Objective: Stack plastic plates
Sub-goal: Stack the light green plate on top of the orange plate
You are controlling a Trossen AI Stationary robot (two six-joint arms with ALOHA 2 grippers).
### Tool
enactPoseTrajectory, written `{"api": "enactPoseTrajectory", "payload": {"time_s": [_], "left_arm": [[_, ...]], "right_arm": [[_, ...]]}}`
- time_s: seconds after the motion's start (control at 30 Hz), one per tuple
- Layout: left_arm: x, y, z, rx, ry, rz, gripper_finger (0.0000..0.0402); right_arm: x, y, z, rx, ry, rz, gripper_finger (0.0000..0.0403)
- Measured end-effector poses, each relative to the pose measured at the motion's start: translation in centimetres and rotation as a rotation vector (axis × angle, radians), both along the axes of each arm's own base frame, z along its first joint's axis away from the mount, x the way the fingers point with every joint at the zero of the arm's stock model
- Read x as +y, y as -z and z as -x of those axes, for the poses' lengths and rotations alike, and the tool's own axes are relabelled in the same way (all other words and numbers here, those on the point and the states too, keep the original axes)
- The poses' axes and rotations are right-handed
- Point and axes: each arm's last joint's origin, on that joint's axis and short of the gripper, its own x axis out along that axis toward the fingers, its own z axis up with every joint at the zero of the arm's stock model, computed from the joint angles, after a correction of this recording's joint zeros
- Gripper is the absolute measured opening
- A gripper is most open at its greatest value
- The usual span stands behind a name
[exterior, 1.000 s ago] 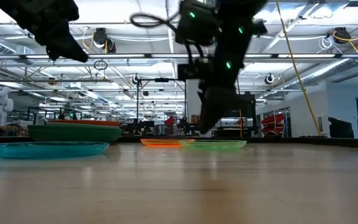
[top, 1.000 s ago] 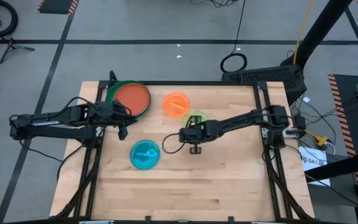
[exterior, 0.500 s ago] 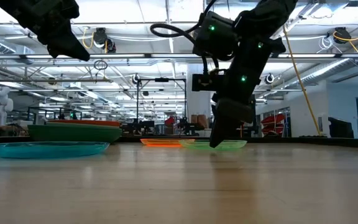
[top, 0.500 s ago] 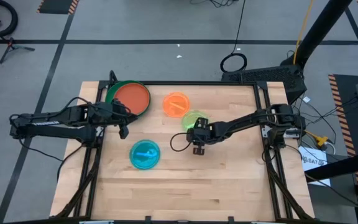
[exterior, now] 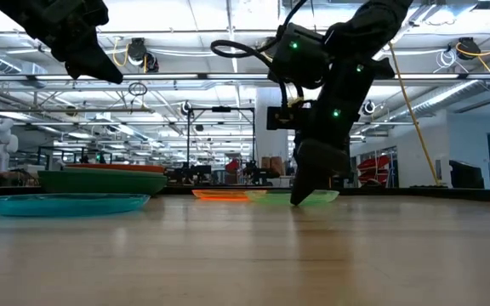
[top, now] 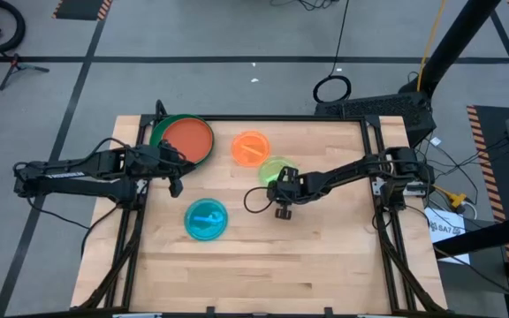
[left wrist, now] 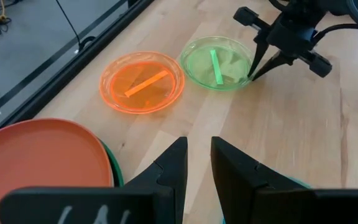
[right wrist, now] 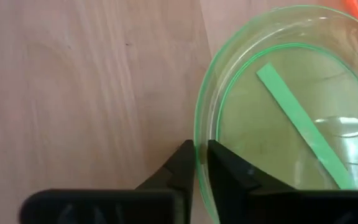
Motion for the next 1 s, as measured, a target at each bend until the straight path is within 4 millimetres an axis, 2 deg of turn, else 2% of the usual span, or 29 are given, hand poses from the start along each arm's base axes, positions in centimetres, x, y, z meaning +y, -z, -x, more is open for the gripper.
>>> {"api": "enactPoseTrajectory", "payload": {"time_s": [0.1,0.27,0.4,0.57,0.8,1.0], "left_arm": [[0.0,0.0,0.0,0.000,0.000,0.000,0.0077],[0.0,0.0,0.0,0.002,0.002,-0.003,0.0077],[0.0,0.0,0.0,0.002,0.002,-0.003,0.0077],[0.0,-0.1,-0.1,-0.007,0.012,-0.021,0.0077],[0.0,-0.4,-0.2,-0.029,0.025,-0.046,0.0077],[0.0,-2.9,0.0,-0.093,0.054,-0.106,0.0077]], "right_arm": [[0.0,-0.3,0.0,0.003,-0.009,0.006,0.0006],[0.1,-1.6,-0.4,-0.001,-0.023,0.012,0.0010],[0.1,-3.5,-1.0,-0.015,-0.047,0.053,0.0003],[-0.1,-6.8,-2.9,-0.061,-0.101,0.135,0.0002],[-1.3,-10.3,-5.3,-0.213,-0.156,0.206,0.0001],[-3.1,-11.4,-6.9,-0.275,-0.188,0.276,0.0001]]}}
